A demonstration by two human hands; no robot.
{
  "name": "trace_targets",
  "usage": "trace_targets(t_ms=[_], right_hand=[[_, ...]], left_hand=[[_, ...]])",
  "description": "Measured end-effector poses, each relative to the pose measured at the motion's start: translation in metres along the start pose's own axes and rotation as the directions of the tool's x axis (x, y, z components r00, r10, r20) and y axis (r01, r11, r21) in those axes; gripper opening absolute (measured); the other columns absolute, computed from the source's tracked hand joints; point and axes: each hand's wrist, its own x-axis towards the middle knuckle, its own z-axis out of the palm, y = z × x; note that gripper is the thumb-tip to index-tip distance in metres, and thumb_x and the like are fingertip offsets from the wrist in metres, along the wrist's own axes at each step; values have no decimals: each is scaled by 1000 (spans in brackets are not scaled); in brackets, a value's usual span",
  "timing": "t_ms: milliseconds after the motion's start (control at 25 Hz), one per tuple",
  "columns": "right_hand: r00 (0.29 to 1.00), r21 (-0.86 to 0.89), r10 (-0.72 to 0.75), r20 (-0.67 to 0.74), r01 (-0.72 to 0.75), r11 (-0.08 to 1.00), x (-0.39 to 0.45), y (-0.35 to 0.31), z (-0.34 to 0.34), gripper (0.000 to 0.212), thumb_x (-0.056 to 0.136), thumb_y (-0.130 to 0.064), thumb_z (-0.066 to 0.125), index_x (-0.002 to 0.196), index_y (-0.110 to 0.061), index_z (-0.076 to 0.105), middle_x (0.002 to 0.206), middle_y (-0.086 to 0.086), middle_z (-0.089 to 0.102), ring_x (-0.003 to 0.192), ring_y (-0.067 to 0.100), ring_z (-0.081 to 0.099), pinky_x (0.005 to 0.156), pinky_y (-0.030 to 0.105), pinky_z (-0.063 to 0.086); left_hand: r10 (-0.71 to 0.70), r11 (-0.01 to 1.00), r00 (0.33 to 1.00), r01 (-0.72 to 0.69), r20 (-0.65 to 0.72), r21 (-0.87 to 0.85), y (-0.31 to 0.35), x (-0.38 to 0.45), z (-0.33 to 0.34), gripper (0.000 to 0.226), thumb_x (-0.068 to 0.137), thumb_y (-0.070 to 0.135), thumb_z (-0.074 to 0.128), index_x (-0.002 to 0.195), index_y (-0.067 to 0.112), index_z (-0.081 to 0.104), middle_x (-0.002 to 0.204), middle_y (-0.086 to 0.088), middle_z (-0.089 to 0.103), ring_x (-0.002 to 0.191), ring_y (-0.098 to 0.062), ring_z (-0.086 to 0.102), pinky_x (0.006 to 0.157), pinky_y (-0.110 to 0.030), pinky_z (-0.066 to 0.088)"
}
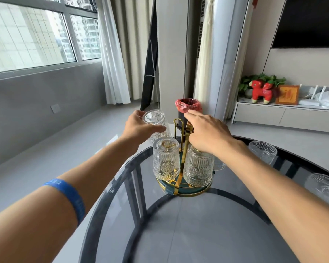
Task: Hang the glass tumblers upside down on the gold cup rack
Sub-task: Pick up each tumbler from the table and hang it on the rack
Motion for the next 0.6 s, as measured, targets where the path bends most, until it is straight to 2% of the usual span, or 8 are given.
trace_targets(t_ms=[160, 240, 320, 480, 600], right_hand=[[1000, 12, -12, -22, 13, 1000, 3, 4, 2, 53, 76, 2, 44, 124, -17, 53, 135, -4, 55, 111, 28, 58, 85, 40, 44], [1000, 19, -10, -24, 11, 1000, 4, 7, 2, 54, 76, 3, 43, 125, -17, 53, 136, -2, 55, 113, 28, 57, 84, 39, 43], [1000, 33, -11, -22, 12, 999, 3, 9, 2, 55, 75, 5, 42, 124, -17, 54, 135, 0, 55, 112, 30, 57, 82, 38, 42], [1000, 35, -21, -19, 22, 999, 2, 10, 2, 57, 74, 4, 42, 125, -18, 52, 136, -1, 54, 113, 31, 57, 82, 41, 45], [1000, 30, -17, -8, 17, 999, 2, 9, 5, 58, 74, 3, 43, 128, -18, 49, 141, -2, 49, 115, 32, 56, 86, 43, 47]], left_hand=[[-49, 996, 996, 43, 73, 82, -6, 4, 7, 69, 54, 15, 94, 110, 15, 54, 89, 5, 61, 76, -7, 59, 57, -17, 44], [-91, 990, 988, 77, 122, 115, -8, 8, 8, 65, 60, 11, 91, 114, 12, 55, 88, 2, 63, 74, -9, 60, 56, -17, 46], [-82, 982, 983, 51, 167, 183, -12, 10, 7, 57, 67, 9, 86, 116, 11, 56, 91, -2, 67, 72, -8, 61, 55, -16, 47], [-16, 973, 980, -30, 197, 228, -19, 9, 3, 55, 68, 12, 86, 115, 14, 57, 105, -7, 69, 79, -13, 62, 64, -24, 50], [1, 976, 976, -49, 220, 214, -22, 6, 2, 61, 69, 14, 86, 122, 12, 56, 113, -9, 68, 98, -23, 65, 85, -36, 55]])
